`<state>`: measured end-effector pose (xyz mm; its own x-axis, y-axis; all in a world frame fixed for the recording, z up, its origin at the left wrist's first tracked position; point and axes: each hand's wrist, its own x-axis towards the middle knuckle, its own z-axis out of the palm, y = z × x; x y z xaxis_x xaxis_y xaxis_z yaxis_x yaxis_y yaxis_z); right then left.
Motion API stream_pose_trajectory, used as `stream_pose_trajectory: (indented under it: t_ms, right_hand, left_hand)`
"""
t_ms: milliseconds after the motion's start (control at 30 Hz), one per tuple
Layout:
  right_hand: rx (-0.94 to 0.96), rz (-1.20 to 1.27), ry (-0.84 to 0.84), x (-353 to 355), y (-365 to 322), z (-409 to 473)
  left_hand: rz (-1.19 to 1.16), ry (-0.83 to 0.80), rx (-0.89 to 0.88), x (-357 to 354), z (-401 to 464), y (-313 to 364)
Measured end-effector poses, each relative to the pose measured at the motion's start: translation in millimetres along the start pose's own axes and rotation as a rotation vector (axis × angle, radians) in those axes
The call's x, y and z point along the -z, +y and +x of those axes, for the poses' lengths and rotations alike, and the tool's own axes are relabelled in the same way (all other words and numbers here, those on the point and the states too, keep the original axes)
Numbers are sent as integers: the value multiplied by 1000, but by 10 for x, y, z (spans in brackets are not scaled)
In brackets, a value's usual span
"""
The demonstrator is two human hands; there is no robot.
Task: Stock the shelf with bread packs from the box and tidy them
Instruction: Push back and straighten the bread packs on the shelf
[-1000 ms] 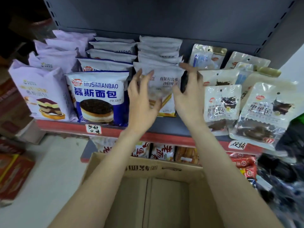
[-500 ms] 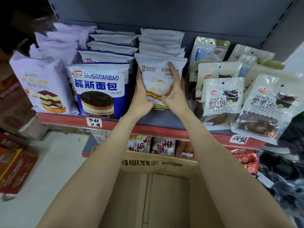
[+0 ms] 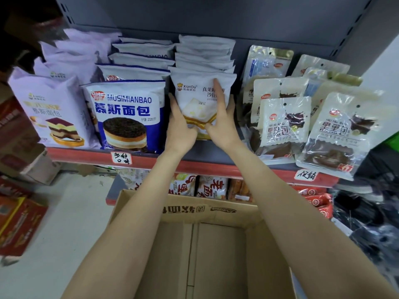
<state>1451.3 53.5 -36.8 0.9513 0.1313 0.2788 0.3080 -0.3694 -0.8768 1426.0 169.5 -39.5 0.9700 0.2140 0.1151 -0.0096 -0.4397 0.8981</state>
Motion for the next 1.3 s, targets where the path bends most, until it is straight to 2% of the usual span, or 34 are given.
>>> stream_pose_trajectory:
  t_ms: [67, 133, 233, 300, 367, 467, 567, 667, 800, 867, 933, 1033, 1100, 1200, 1300]
  right_hand:
    - [-35, -36, -19, 64, -182, -173]
    - [11, -41, -23, 178, -355, -427]
    - [96, -103, 97, 471, -481, -808]
    - [105, -167, 217, 706, -448, -1009]
    - [75, -221, 320, 938, -364, -1156]
    - [-36, -341, 364, 1229, -242, -1283]
    - [-39, -458, 304, 1458, -160, -1280]
    - [43, -578, 178, 1671, -110, -1122]
    - [117, -706, -86, 1854, -11, -921]
    - [132, -727, -268, 1885, 28, -875]
    - [190, -691, -355, 1946, 9, -803]
    - [342, -558, -245, 2151, -113, -515]
    - [436, -561, -158, 2319, -204, -221]
    - [466, -615, -156, 2505, -305, 277]
    - [488, -745, -208, 2487, -319, 739]
  left_hand:
    - [-13, 3, 29, 32, -83, 9]
    - [10, -9, 28, 79, -214, 74]
    - [8, 86, -20, 135, -597, 324]
    - [-65, 127, -134, 150, -831, 516]
    - [-135, 34, -210, 87, -934, 614]
    - [-73, -170, -161, -145, -929, 696]
    - [-50, -275, -138, -437, -891, 780]
    - [-14, -296, -178, -725, -782, 842]
    - [125, -179, -250, -926, -632, 854]
    - [192, -109, -241, -906, -587, 823]
    - [226, -80, -207, -864, -557, 787]
    - [219, -56, -176, -812, -570, 841]
    - [289, 25, -206, -800, -625, 962]
    - [410, 146, -391, -805, -622, 1228]
    - [648, 155, -550, -879, -359, 1362]
